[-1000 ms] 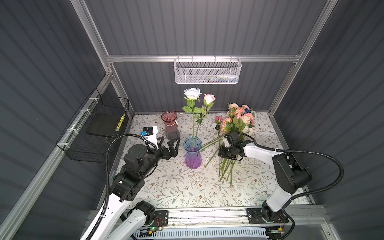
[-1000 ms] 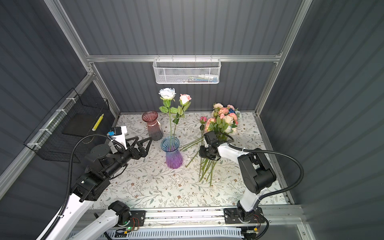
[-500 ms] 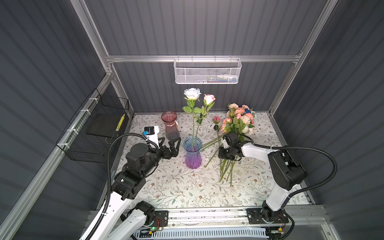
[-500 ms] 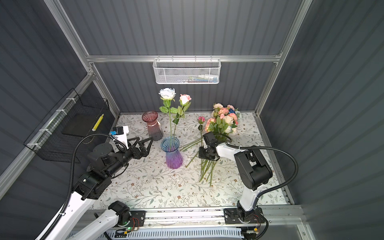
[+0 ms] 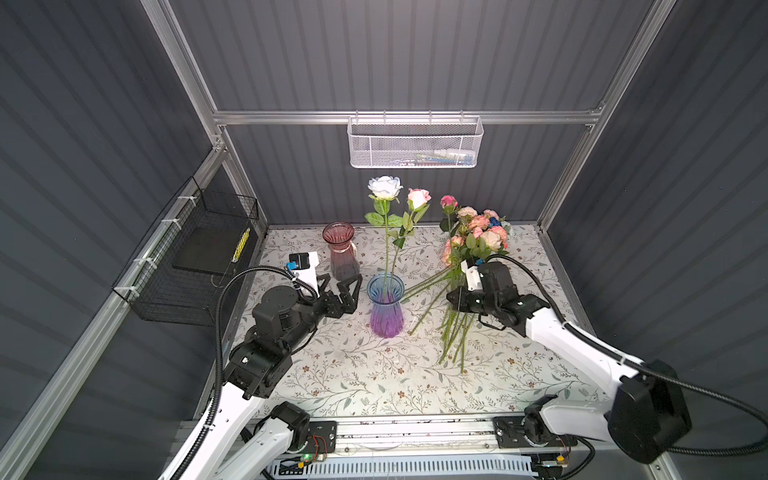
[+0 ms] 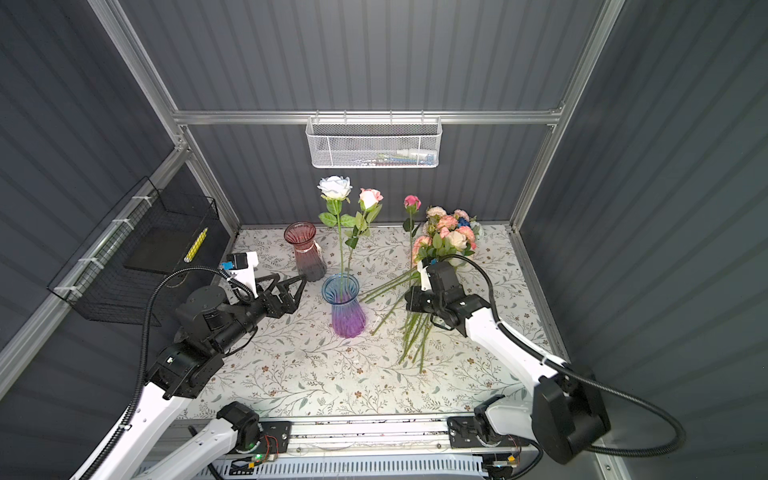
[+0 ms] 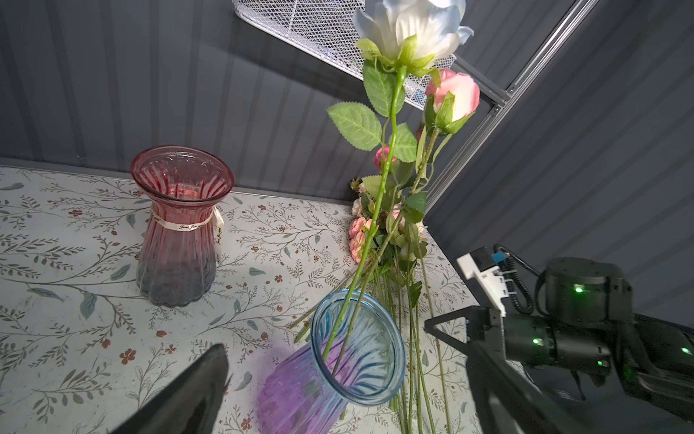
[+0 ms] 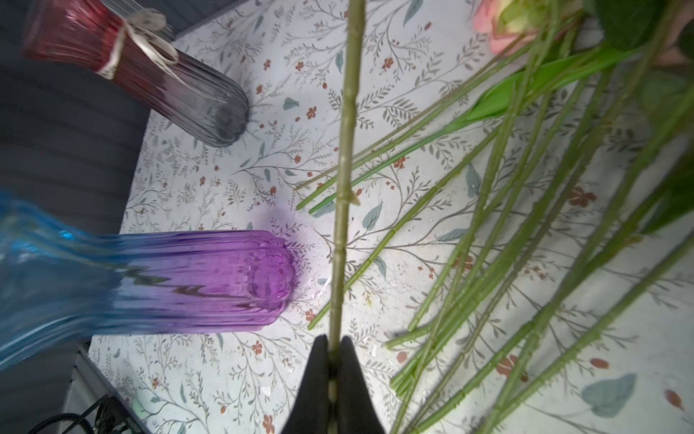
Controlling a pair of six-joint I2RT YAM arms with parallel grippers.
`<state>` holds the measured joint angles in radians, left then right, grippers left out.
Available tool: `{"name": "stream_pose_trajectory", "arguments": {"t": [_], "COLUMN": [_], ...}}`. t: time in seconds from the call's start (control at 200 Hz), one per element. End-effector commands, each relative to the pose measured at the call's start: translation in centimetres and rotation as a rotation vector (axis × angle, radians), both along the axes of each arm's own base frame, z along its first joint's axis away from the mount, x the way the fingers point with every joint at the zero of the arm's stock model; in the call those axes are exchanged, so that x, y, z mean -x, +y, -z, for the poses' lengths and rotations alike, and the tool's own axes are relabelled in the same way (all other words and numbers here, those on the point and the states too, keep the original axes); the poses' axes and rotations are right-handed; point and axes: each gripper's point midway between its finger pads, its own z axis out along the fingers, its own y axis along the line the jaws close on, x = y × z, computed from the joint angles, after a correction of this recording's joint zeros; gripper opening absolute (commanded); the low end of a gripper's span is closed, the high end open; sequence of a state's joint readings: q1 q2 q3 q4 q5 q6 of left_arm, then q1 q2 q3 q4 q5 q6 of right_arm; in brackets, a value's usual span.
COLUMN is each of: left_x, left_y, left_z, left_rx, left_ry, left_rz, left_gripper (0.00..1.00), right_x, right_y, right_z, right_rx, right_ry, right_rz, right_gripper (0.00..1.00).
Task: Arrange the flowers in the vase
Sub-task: 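Hold the roses in the vase with left gripper while right grasps a pink rose stem, then lift the pink rose upright with the right gripper while the left gripper grasps its stem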
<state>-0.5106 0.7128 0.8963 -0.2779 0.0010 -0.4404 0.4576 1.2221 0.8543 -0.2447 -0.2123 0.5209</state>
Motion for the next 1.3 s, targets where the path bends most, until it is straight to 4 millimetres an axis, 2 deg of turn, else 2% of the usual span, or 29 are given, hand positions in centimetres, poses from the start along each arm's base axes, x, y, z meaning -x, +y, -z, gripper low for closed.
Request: {"name": "stream_pose_trajectory", "arguments": {"t": [0.0, 0.12, 0.225, 0.35, 0.49, 0.615, 0.75, 0.9, 1.041, 1.126, 1.146, 1.291], "left_x": [0.5, 0.8, 1.3, 2.1, 3.5, 4.3, 5.1, 6.0, 6.2, 6.0, 5.9, 5.8], "left_y": [-0.1, -0.5, -1.4, -3.0, -5.2, -6.7, -7.9, -8.7, -9.1, -9.3, -9.4, -9.6], "left_z": [-1.2, -1.9, -3.3, -5.5, -8.4, -10.7, -12.9, -15.0, -15.6, -15.4, -15.2, -15.1], "left_rx": [0.02, 0.035, 0.044, 0.055, 0.094, 0.129, 0.182, 0.249, 0.275, 0.275, 0.274, 0.28], "left_ry": [-0.008, -0.018, -0.047, -0.092, -0.157, -0.206, -0.258, -0.307, -0.323, -0.315, -0.311, -0.311], "left_rz": [0.018, 0.046, 0.108, 0.217, 0.38, 0.493, 0.592, 0.685, 0.726, 0.73, 0.733, 0.743], "left_gripper": [1.0, 1.0, 1.0, 1.0, 1.0, 1.0, 0.96, 0.91, 0.86, 0.82, 0.81, 0.69], "right_x": [1.6, 3.0, 4.0, 5.7, 8.1, 10.7, 13.1, 14.4, 14.8, 15.3, 14.9, 14.9], "right_y": [-1.6, -2.8, -3.4, -3.1, -0.9, 3.2, 8.4, 11.9, 13.8, 14.1, 14.9, 15.6], "right_z": [-2.8, -7.5, -11.6, -16.6, -21.8, -24.9, -26.1, -26.4, -25.9, -26.1, -25.2, -24.0], "right_rx": [-0.012, -0.049, -0.089, -0.152, -0.222, -0.237, -0.261, -0.28, -0.29, -0.302, -0.286, -0.273], "right_ry": [-0.054, -0.171, -0.283, -0.422, -0.548, -0.616, -0.618, -0.619, -0.602, -0.605, -0.583, -0.548], "right_rz": [0.043, 0.063, 0.063, 0.007, -0.136, -0.324, -0.514, -0.615, -0.661, -0.679, -0.685, -0.703], "right_gripper": [0.0, 0.0, 0.0, 0.0, 0.0, 0.0, 0.0, 0.0, 0.0, 0.0, 0.0, 0.0]}}
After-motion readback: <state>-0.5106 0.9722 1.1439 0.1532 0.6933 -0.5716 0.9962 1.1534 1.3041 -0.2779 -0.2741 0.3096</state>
